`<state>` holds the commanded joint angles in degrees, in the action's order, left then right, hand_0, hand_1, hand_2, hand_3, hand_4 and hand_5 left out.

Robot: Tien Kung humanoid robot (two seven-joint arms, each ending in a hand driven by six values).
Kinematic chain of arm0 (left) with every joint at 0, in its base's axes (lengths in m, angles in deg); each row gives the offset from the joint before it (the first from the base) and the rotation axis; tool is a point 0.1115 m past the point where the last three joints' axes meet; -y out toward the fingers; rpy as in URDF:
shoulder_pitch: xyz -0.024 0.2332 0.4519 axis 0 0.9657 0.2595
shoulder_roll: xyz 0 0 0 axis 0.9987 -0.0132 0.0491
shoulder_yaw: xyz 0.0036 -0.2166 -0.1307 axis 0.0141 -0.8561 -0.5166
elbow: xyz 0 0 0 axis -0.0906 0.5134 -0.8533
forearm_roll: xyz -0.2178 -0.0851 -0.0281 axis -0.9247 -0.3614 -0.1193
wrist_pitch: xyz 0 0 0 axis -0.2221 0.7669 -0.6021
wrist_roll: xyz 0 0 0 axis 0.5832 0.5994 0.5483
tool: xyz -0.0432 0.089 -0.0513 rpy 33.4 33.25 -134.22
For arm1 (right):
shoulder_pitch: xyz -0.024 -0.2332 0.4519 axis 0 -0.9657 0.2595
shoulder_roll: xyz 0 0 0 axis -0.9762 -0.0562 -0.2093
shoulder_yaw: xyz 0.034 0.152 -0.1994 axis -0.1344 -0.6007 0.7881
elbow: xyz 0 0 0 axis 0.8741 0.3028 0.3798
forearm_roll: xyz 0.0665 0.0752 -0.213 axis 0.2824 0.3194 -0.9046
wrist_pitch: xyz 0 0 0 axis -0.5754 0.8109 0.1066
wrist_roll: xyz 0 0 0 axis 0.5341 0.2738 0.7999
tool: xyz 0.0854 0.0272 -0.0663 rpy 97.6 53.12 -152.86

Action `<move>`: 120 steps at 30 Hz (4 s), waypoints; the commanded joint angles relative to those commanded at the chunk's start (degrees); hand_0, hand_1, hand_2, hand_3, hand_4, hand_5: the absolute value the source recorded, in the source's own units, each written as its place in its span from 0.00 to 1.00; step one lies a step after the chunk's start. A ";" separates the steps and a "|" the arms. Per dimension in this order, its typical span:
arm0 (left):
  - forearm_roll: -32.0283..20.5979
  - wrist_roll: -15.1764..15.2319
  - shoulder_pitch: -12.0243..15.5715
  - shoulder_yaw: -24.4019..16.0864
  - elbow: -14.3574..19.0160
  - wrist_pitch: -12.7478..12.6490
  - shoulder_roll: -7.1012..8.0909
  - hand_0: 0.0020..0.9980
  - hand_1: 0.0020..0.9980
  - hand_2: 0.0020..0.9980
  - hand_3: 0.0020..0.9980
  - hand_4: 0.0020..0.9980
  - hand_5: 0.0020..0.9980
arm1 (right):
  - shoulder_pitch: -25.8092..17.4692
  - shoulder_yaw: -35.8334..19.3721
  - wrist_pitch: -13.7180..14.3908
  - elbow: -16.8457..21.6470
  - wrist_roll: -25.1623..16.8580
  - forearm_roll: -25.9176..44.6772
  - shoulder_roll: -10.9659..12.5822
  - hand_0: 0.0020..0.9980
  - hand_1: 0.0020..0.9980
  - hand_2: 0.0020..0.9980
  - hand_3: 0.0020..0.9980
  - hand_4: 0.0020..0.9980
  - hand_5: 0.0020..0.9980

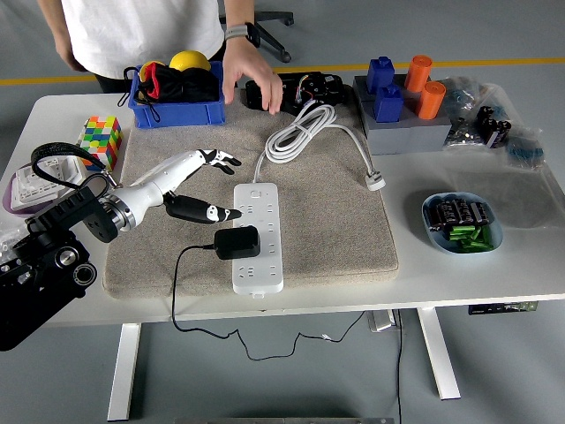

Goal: Pull the plug out,throw it away,press the button

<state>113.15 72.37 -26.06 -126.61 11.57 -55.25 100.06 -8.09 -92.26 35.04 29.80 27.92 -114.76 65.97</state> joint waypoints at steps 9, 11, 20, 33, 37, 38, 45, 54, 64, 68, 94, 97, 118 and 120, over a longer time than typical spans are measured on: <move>-0.55 -0.69 -0.72 4.32 0.41 0.50 -0.32 0.87 0.82 0.73 0.79 0.99 0.26 | -0.08 0.16 -0.03 0.00 -0.06 0.19 0.09 0.75 0.66 0.65 0.62 0.66 0.51; -0.63 -0.76 -0.99 4.95 0.57 0.51 -0.39 0.87 0.82 0.73 0.79 0.99 0.26 | -0.15 0.00 -0.03 0.00 -0.01 0.09 0.11 0.75 0.66 0.65 0.62 0.66 0.51; 0.45 -1.29 -1.86 8.26 -1.25 0.47 -1.13 0.87 0.79 0.71 0.78 0.99 0.24 | -0.35 -0.39 -0.02 0.00 -0.24 0.15 -0.17 0.75 0.66 0.65 0.62 0.66 0.51; 1.71 -0.37 -3.13 10.34 -4.00 -1.74 -2.32 0.71 0.54 0.49 0.66 0.82 0.00 | -0.41 -0.96 0.28 0.00 -0.38 0.00 -0.25 0.75 0.66 0.65 0.62 0.66 0.51; 2.18 -0.58 -3.44 10.54 -4.74 -1.66 -2.51 0.71 0.54 0.49 0.66 0.82 0.00 | -0.48 -1.18 0.36 0.00 -0.26 -0.22 -0.23 0.75 0.66 0.65 0.62 0.66 0.51; 2.24 -0.59 -3.49 10.62 -4.88 -1.65 -2.53 0.71 0.54 0.49 0.66 0.82 0.00 | -0.48 -1.12 0.37 0.00 -0.31 -0.13 -0.22 0.75 0.66 0.65 0.62 0.66 0.51; 2.33 -0.62 -3.76 11.19 -5.55 -1.65 -2.66 0.53 0.41 0.45 0.61 0.69 0.00 | -0.48 -1.03 0.43 0.00 -0.48 0.08 -0.23 0.75 0.66 0.65 0.62 0.66 0.51; 1.82 -0.27 -4.13 11.34 -5.81 -2.63 -2.81 0.47 0.32 0.36 0.57 0.65 0.00 | -0.50 -1.21 0.58 0.00 -0.58 0.06 -0.20 0.75 0.66 0.65 0.62 0.66 0.50; 1.19 0.41 -4.13 11.20 -5.82 -3.60 -2.77 0.50 0.23 0.30 0.52 0.60 0.00 | -0.56 -1.49 0.66 0.00 -0.63 -0.01 -0.17 0.75 0.66 0.65 0.62 0.66 0.50; 1.12 0.43 -3.97 10.94 -5.39 -3.56 -2.61 0.50 0.23 0.30 0.52 0.60 0.00 | -0.56 -1.39 0.64 0.00 -0.76 0.15 -0.21 0.75 0.66 0.65 0.62 0.66 0.50; 2.95 2.96 -6.18 4.22 -16.38 -5.22 -4.50 0.55 0.25 0.29 0.52 0.61 0.00 | -0.51 -1.18 0.69 0.00 -0.73 0.40 -0.35 0.75 0.66 0.65 0.62 0.66 0.50; 2.54 3.21 -6.61 4.38 -18.94 -5.21 -5.04 0.55 0.25 0.29 0.52 0.61 0.00 | -0.54 -1.21 0.69 0.00 -0.69 0.35 -0.34 0.75 0.66 0.65 0.62 0.66 0.50; 3.09 1.62 -7.02 5.06 -23.42 -2.74 -5.00 0.78 0.85 0.81 0.81 0.84 0.00 | -0.51 -1.37 0.66 0.00 -0.71 0.33 -0.35 0.75 0.66 0.65 0.62 0.66 0.50; 3.64 1.38 -6.95 5.01 -23.39 -2.75 -4.97 0.78 0.85 0.81 0.81 0.84 0.00 | -0.50 -1.35 0.67 0.00 -0.73 0.37 -0.37 0.75 0.66 0.65 0.62 0.66 0.50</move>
<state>116.78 73.75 -33.01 -121.59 -11.81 -57.99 95.09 -8.60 -93.61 35.72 29.80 27.19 -114.39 65.60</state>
